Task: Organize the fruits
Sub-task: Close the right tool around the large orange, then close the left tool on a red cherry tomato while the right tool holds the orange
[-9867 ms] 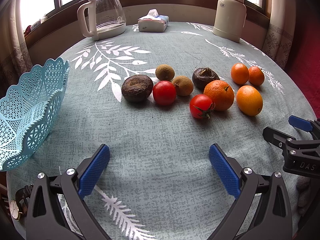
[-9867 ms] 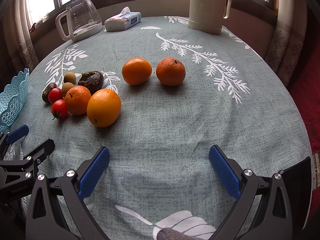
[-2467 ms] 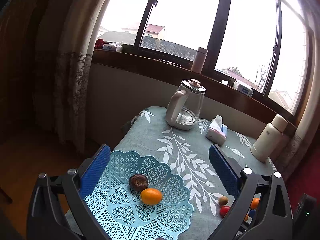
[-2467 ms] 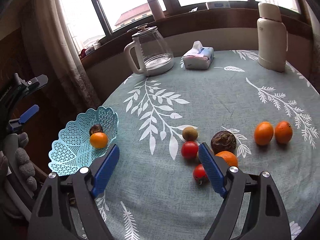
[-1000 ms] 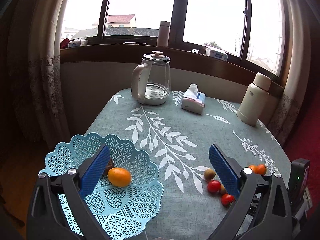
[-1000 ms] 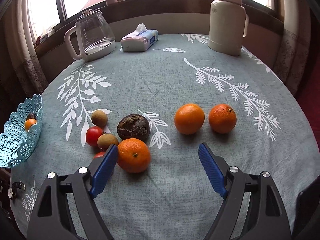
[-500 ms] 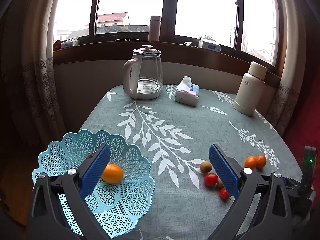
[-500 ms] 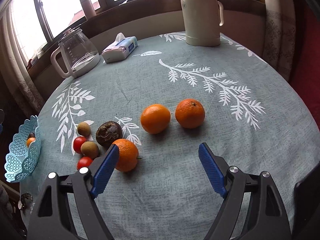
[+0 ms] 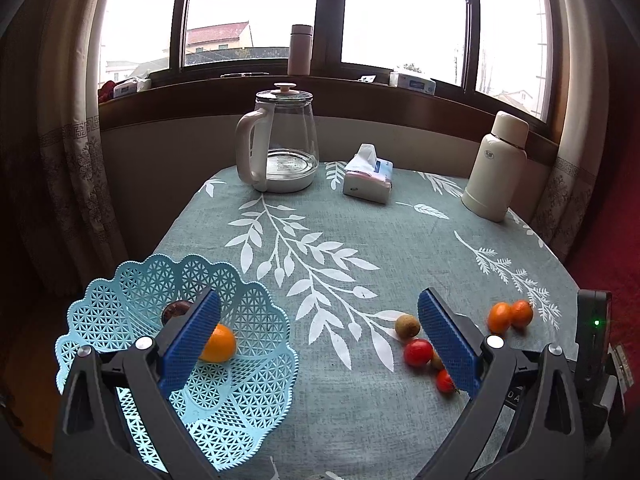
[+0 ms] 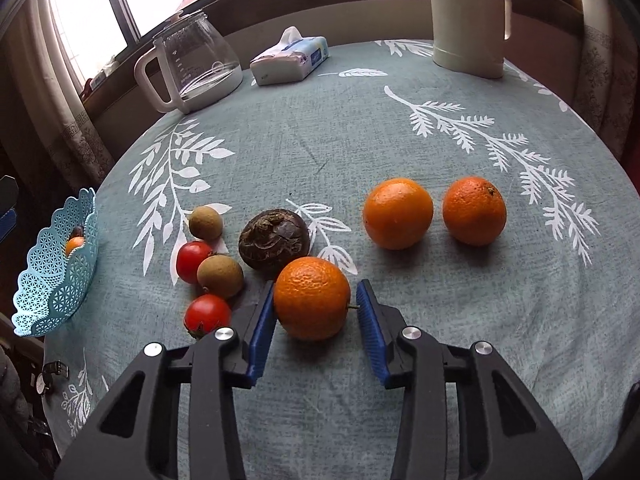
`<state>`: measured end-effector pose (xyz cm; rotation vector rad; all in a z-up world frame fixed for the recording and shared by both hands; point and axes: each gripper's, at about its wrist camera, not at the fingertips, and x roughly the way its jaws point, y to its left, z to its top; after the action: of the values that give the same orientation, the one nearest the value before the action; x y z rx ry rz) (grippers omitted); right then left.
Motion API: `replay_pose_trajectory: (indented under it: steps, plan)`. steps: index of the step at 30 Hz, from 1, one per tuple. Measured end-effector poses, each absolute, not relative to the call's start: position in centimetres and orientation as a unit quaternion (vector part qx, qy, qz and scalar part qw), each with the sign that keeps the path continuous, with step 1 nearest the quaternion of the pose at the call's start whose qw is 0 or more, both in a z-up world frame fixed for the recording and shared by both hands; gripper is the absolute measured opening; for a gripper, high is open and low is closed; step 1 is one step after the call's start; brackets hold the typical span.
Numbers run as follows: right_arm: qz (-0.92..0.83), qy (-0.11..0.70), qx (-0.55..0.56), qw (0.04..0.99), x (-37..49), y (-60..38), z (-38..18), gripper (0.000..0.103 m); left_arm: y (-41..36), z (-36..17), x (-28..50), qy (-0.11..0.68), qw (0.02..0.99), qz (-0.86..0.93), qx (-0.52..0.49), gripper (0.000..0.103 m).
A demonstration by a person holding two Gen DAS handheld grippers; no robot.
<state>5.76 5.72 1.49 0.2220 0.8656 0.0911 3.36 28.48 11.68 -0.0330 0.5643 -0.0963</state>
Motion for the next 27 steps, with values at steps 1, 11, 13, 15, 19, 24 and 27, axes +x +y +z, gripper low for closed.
replay_pose_trajectory:
  steps: [1, 11, 13, 15, 19, 24, 27]
  plan:
    - [0.043, 0.418, 0.105, 0.902, 5.7, 5.7, 1.5, 0.039, 28.2, 11.5, 3.4, 0.28, 0.958, -0.05, -0.013, 0.1]
    - [-0.026, 0.392, 0.056, 0.918, 3.8, 3.2, 2.6, 0.037, 23.0, 7.3, 3.7, 0.332, 0.935, -0.121, 0.022, 0.1]
    - [-0.038, 0.388, 0.05, 0.92, 3.6, 2.4, 2.7, 0.037, 22.0, 6.3, 3.6, 0.343, 0.929, -0.134, 0.024, 0.1]
    - [-0.034, 0.385, 0.056, 0.92, 3.5, 1.9, 2.6, 0.037, 21.0, 5.4, 3.5, 0.352, 0.924, -0.144, 0.03, 0.1]
    - [-0.029, 0.387, 0.052, 0.92, 3.5, 2.1, 2.2, 0.037, 19.5, 4.0, 3.3, 0.368, 0.914, -0.163, 0.045, 0.088]
    - [-0.024, 0.393, 0.07, 0.917, 3.6, 1.6, 1.8, 0.037, 18.4, 2.8, 3.6, 0.385, 0.904, -0.18, 0.045, 0.074]
    - [-0.021, 0.397, 0.073, 0.915, 3.7, 1.6, 1.6, 0.037, 18.0, 2.3, 3.9, 0.395, 0.899, -0.185, 0.046, 0.059]
